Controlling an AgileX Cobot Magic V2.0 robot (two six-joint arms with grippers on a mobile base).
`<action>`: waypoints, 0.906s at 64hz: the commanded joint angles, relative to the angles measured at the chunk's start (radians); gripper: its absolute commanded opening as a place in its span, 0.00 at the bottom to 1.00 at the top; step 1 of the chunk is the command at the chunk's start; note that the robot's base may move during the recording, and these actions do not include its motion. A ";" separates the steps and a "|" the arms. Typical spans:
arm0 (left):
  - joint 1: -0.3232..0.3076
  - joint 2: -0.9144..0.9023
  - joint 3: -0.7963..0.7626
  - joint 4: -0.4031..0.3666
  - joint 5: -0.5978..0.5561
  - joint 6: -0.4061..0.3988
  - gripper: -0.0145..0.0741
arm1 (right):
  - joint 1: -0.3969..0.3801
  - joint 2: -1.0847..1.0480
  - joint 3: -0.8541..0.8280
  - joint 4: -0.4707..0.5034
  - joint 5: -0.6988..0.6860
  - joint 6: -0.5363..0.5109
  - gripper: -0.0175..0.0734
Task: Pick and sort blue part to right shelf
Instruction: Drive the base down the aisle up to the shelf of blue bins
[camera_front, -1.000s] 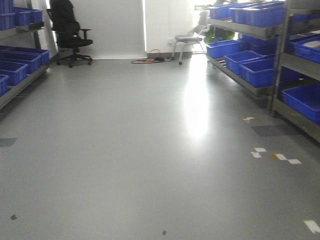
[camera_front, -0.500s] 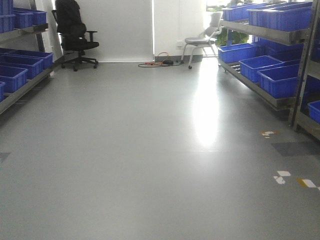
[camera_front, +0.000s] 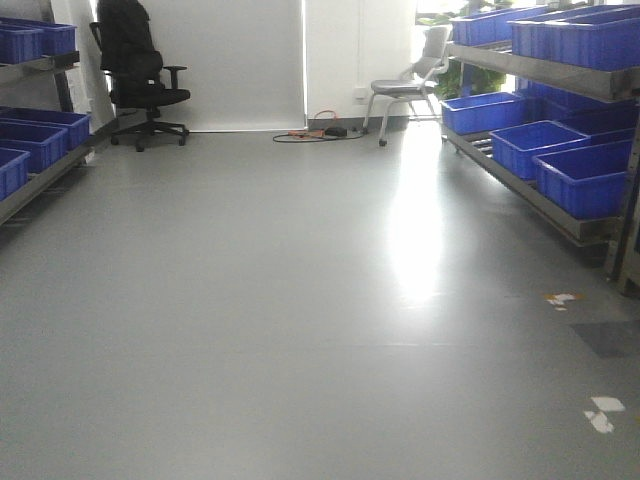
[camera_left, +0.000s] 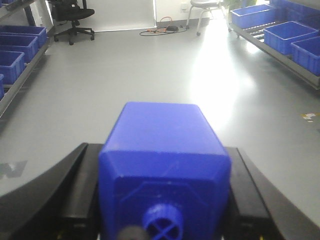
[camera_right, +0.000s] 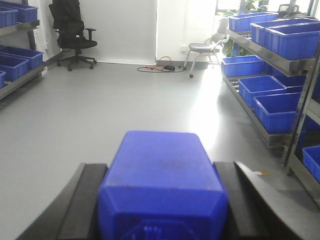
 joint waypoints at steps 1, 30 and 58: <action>0.001 0.007 -0.031 -0.005 -0.089 -0.003 0.62 | -0.005 0.011 -0.030 -0.011 -0.090 -0.006 0.64; 0.001 0.007 -0.031 -0.005 -0.089 -0.003 0.62 | -0.005 0.011 -0.030 -0.011 -0.090 -0.006 0.64; 0.001 0.007 -0.031 -0.005 -0.089 -0.003 0.62 | -0.005 0.011 -0.030 -0.011 -0.090 -0.006 0.64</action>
